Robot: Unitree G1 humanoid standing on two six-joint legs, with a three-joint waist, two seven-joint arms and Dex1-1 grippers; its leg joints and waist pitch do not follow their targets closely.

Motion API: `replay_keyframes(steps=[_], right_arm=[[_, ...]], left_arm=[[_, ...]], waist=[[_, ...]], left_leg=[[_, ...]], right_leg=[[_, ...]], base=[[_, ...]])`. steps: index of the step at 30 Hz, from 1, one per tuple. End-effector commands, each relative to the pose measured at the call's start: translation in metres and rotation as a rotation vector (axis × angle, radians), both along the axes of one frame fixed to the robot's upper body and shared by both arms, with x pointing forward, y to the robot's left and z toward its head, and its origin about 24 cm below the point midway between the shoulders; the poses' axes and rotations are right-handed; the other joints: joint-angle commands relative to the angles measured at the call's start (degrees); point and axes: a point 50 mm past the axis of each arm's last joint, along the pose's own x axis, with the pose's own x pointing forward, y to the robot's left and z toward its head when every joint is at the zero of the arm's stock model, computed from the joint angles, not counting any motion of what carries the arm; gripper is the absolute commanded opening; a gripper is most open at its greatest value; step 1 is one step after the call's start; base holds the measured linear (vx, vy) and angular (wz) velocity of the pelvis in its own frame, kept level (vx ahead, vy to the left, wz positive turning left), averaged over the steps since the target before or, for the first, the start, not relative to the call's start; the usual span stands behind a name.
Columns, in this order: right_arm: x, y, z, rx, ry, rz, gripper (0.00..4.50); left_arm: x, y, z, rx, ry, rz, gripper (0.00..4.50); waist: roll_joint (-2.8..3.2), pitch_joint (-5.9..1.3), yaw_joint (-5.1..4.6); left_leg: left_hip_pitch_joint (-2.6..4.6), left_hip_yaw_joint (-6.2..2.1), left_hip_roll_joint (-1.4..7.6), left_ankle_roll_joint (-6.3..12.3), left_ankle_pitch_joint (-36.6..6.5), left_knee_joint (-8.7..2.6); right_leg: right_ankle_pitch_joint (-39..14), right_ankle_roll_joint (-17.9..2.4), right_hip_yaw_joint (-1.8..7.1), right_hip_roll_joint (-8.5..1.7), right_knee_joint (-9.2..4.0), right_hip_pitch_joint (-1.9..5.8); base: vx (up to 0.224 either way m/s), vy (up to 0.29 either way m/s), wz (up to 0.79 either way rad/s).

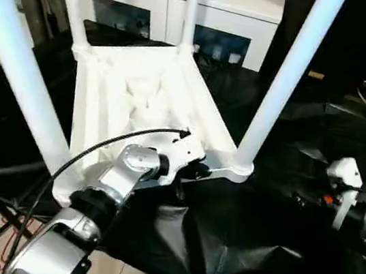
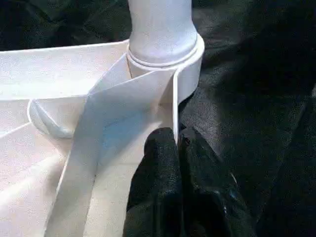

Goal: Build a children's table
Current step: Rotate table base

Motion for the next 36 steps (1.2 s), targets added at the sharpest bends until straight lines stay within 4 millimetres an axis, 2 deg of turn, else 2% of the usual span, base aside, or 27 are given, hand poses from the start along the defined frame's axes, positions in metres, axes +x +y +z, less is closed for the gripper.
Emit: replay_keyframes(steps=[1, 2, 4, 6, 9, 10, 11, 12, 14, 15, 16, 17, 18, 19, 22, 23, 24, 25, 26, 27, 28, 29, 30, 31, 34, 35, 36], right_arm=[[-0.002, 0.014, 0.001, 0.026, 0.005, 0.061, 3.17], [-0.002, 0.014, 0.001, 0.026, 0.005, 0.061, 3.17], [-0.003, 0.03, -0.002, 0.055, 0.016, 0.106, 3.17], [-0.004, 0.034, -0.001, 0.064, 0.022, 0.119, 3.17], [-0.004, 0.041, -0.002, 0.072, 0.025, 0.131, 3.17], [-0.002, 0.047, -0.004, 0.074, 0.022, 0.128, 3.17], [0.005, 0.056, -0.007, 0.079, 0.007, 0.093, 3.17], [0.008, 0.06, -0.009, 0.081, 0.003, 0.08, 3.17], [0.012, 0.066, -0.011, 0.087, -0.007, 0.07, 3.17], [0.018, 0.072, -0.014, 0.087, -0.021, 0.039, 3.17], [0.021, 0.074, -0.016, 0.084, -0.027, 0.023, 3.17], [0.021, 0.074, -0.016, 0.084, -0.027, 0.023, 3.17], [0.029, 0.074, -0.02, 0.063, -0.032, -0.05, 3.17], [0.031, 0.075, -0.021, 0.057, -0.033, -0.07, 3.17], [0.036, 0.075, -0.023, 0.049, -0.03, -0.108, 3.17], [0.046, 0.076, -0.026, 0.036, -0.024, -0.205, 3.17], [0.046, 0.076, -0.026, 0.036, -0.024, -0.205, 3.17], [0.054, 0.076, -0.028, 0.011, -0.026, -0.274, 3.17], [0.055, 0.076, -0.028, 0.007, -0.027, -0.287, 3.17], [0.061, 0.078, -0.029, -0.008, -0.033, -0.333, 3.17], [0.066, 0.079, -0.031, -0.025, -0.027, -0.374, 3.17], [0.07, 0.081, -0.032, -0.045, -0.031, -0.405, 3.17], [0.075, 0.083, -0.033, -0.069, -0.034, -0.451, 3.17], [0.077, 0.083, -0.034, -0.076, -0.031, -0.468, 3.17], [0.086, 0.085, -0.037, -0.124, -0.023, -0.563, 3.17], [0.088, 0.086, -0.038, -0.148, -0.024, -0.592, 3.17], [0.09, 0.086, -0.039, -0.163, -0.024, -0.611, 3.17]], left_arm=[[-0.004, -0.007, 0.01, -0.091, -0.007, -0.038, 0.66], [-0.004, -0.007, 0.01, -0.091, -0.007, -0.038, 0.76], [-0.005, -0.007, 0.017, -0.138, -0.013, -0.019, 0.85], [-0.005, -0.006, 0.019, -0.151, -0.02, -0.01, 1.02], [-0.005, -0.004, 0.024, -0.184, -0.024, 0.013, 1.21], [-0.007, -0.001, 0.03, -0.221, -0.028, 0.033, 1.39], [-0.02, 0.008, 0.037, -0.259, -0.011, 0.034, 1.43], [-0.026, 0.012, 0.039, -0.271, -0.001, 0.031, 1.5], [-0.039, 0.018, 0.04, -0.277, 0.021, 0.018, 1.75], [-0.058, 0.026, 0.037, -0.27, 0.052, 0.011, 1.75], [-0.065, 0.028, 0.036, -0.266, 0.062, 0.01, 1.89], [-0.065, 0.028, 0.036, -0.266, 0.062, 0.01, 1.89], [-0.077, 0.033, 0.034, -0.27, 0.081, 0.037, 1.95], [-0.081, 0.034, 0.034, -0.273, 0.084, 0.045, 1.95], [-0.085, 0.036, 0.033, -0.278, 0.088, 0.063, 2.3], [-0.095, 0.04, 0.032, -0.278, 0.095, 0.101, 2.3], [-0.095, 0.04, 0.032, -0.278, 0.095, 0.101, 2.3], [-0.1, 0.043, 0.031, -0.283, 0.101, 0.114, 2.39], [-0.101, 0.044, 0.031, -0.283, 0.102, 0.117, 2.52], [-0.104, 0.047, 0.03, -0.28, 0.104, 0.133, 2.65], [-0.108, 0.05, 0.029, -0.278, 0.109, 0.142, 2.65], [-0.109, 0.054, 0.029, -0.273, 0.112, 0.153, 2.73], [-0.112, 0.059, 0.029, -0.262, 0.121, 0.166, 2.73], [-0.113, 0.061, 0.029, -0.259, 0.123, 0.168, 2.85], [-0.119, 0.071, 0.03, -0.234, 0.149, 0.171, 3.1], [-0.122, 0.076, 0.031, -0.225, 0.162, 0.167, 3.12], [-0.125, 0.079, 0.031, -0.216, 0.178, 0.161, 3.26]], waist=[[-1.52, -3.06, 0.35], [-1.45, -3.14, 0.35], [-1.95, -3.03, 0.41], [-1.65, -3.02, 0.36], [-1.76, -2.88, 0.39], [-2.21, -2.81, 0.32], [-2.92, -2.84, 0.36], [-2.87, -2.64, 0.14], [-2.38, -2.57, -0.26], [-3.21, -2.53, -0.32], [-2.94, -2.43, -0.55], [-2.79, -2.15, -0.49], [-3.18, -2.42, -0.28], [-3.14, -2.13, -0.28], [-2.71, -1.94, 0.35], [-3.41, -1.73, 0.29], [-3.4, -1.8, 0.17], [-3.53, -1.84, 0.11], [-3.33, -1.94, -0.06], [-3.48, -1.86, -0.15], [-3.39, -2.01, -0.22], [-3.68, -1.97, -0.34], [-3.53, -2.07, -0.33], [-3.71, -2.09, -0.42], [-3.51, -2.11, -0.3], [-4.13, -2.06, -0.28], [-3.9, -2.07, -0.18]], left_leg=[[-0.18, 0.39, 1.0, 7.59, -7.9, -2.68], [-0.13, 0.44, 1.01, 7.6, -7.6, -2.59], [-0.21, 0.38, 1.16, 7.64, -7.3, -2.63], [-0.06, 0.35, 1.22, 7.65, -7.1, -2.62], [0.01, 0.42, 1.19, 7.05, -7.9, -2.69], [-0.06, 0.39, 1.32, 6.49, -8.1, -2.8], [-0.03, 0.39, 1.4, 5.97, -7.9, -2.85], [-0.56, 0.16, 1.47, 5.67, -7.7, -3.2], [-0.23, 0.31, 1.59, 4.49, -8.2, -3.34], [0.32, 0.74, 1.58, 4.11, -9.0, -2.99], [-0.44, 0.42, 1.64, 3.67, -7.9, -3.48], [0.14, 0.82, 1.5, 3.47, -9.1, -3.28], [0.6, 0.89, 1.67, 3.2, -8.5, -3.03], [0.12, 0.87, 1.58, 3.14, -7.8, -3.28], [1.07, 1.24, 1.56, 1.82, -10.3, -3.23], [0.92, 1.25, 1.63, 0.98, -12.4, -3.48], [0.37, 0.93, 1.61, 0.56, -12.0, -3.66], [0.55, 1.13, 1.46, 0.4, -12.1, -3.62], [0.77, 1.12, 1.53, 0.22, -12.1, -3.49], [0.48, 1.14, 1.35, -0.09, -11.7, -3.54], [0.72, 1.26, 1.33, -0.47, -11.4, -3.4], [0.65, 1.4, 1.17, -0.45, -11.4, -3.33], [0.69, 1.32, 1.2, -0.61, -11.1, -3.27], [0.64, 1.41, 1.07, -0.73, -10.7, -3.22], [0.88, 1.53, 1.0, -0.89, -10.9, -3.05], [0.37, 1.48, 0.89, -0.82, -10.9, -3.1], [0.64, 1.55, 0.98, -0.99, -11.2, -3.05]], right_leg=[[-9.1, -12.5, 1.62, -2.4, -3.98, 3.24], [-8.3, -12.9, 1.63, -2.31, -3.91, 3.12], [-6.5, -13.6, 1.63, -2.3, -3.59, 3.2], [-5.0, -14.2, 1.71, -2.27, -3.4, 3.13], [-5.2, -14.3, 1.76, -2.35, -3.46, 3.1], [-5.3, -14.2, 1.8, -2.45, -3.33, 3.26], [-5.8, -14.1, 1.76, -2.64, -3.07, 3.26], [-6.9, -14.0, 1.71, -2.88, -2.8, 3.42], [-9.9, -13.5, 1.71, -2.81, -3.32, 2.94], [-10.1, -13.3, 1.79, -2.38, -3.59, 2.49], [-9.4, -13.4, 1.71, -2.52, -3.04, 2.99], [-11.2, -12.4, 1.78, -2.02, -3.61, 2.38], [-10.0, -12.7, 1.88, -2.15, -3.31, 2.32], [-8.9, -13.1, 1.9, -1.98, -3.1, 2.47], [-10.7, -12.3, 2.08, -1.68, -3.59, 1.78], [-11.4, -11.7, 2.21, -1.68, -3.58, 1.99], [-11.5, -11.6, 2.11, -1.95, -3.19, 2.44], [-12.9, -10.3, 2.12, -1.83, -3.58, 2.24], [-12.6, -10.5, 2.21, -1.92, -3.35, 1.97], [-13.2, -9.8, 2.21, -1.81, -3.43, 2.14], [-12.4, -9.8, 2.29, -1.8, -3.33, 1.96], [-11.8, -9.4, 2.3, -1.51, -3.36, 1.99], [-11.2, -9.6, 2.31, -1.62, -3.08, 1.96], [-10.6, -9.5, 2.26, -1.48, -3.0, 1.98], [-9.7, -9.3, 2.36, -1.3, -2.81, 1.79], [-10.3, -8.8, 2.34, -1.33, -2.5, 2.03], [-10.7, -8.6, 2.38, -1.39, -2.56, 1.74]], base=[[0.0, 0.0, 0.0], [0.0, 0.0, 0.0], [0.0, 0.0, 0.0], [0.0, 0.0, 0.0], [0.0, 0.0, 0.0], [0.0, 0.0, 0.0], [0.0, 0.0, 0.0], [0.0, 0.0, 0.0], [0.0, 0.0, 0.0], [0.0, 0.0, 0.0], [0.0, 0.0, 0.0], [0.0, 0.0, 0.0], [0.0, 0.0, 0.0], [0.0, 0.0, 0.0], [0.0, 0.0, 0.0], [0.0, 0.0, 0.0], [0.0, 0.0, 0.0], [0.0, 0.0, 0.0], [0.0, 0.0, 0.0], [0.0, 0.0, 0.0], [0.0, 0.0, 0.0], [0.0, 0.0, 0.0], [0.0, 0.0, 0.0], [0.0, 0.0, 0.0], [0.0, 0.0, 0.0], [0.0, 0.0, 0.0], [0.0, 0.0, 0.0]])
